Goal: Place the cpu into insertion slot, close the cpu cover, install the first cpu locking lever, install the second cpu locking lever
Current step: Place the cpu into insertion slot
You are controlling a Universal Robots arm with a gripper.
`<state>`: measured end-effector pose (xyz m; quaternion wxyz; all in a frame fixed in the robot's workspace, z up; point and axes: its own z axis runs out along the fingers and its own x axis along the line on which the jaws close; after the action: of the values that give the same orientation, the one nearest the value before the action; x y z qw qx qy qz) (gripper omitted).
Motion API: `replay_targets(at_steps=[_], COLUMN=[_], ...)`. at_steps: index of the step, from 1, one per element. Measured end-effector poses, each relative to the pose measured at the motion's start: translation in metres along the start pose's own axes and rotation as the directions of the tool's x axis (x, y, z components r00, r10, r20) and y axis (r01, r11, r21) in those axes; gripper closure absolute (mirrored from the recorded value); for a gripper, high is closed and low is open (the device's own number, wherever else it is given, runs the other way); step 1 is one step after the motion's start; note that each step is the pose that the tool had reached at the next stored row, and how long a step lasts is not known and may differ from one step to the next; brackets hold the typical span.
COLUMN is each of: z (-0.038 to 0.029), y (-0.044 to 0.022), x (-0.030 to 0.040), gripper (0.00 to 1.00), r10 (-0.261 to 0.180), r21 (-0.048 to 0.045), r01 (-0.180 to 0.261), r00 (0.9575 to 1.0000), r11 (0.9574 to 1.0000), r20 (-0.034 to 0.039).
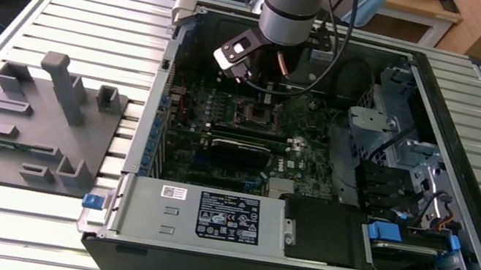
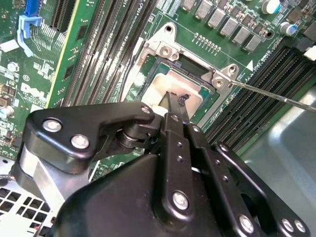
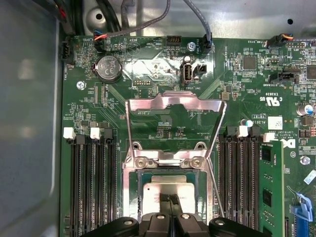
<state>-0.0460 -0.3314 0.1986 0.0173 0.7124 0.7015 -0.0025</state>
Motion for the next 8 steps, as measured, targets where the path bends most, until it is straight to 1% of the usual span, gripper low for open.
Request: replay_targets(at_steps=[5,8], z=[0.0008,0.0024], y=[0.0001,-0.0001], x=[0.0002,0.0000], gripper=[0.90,0.90], r10=[0.000,0.000], r21=[-0.0007,0.0002], r01=[0.000,0.000], r00=[1.0000,1.0000], r11=[1.0000,1.0000], r20=[-0.0010,0.0004])
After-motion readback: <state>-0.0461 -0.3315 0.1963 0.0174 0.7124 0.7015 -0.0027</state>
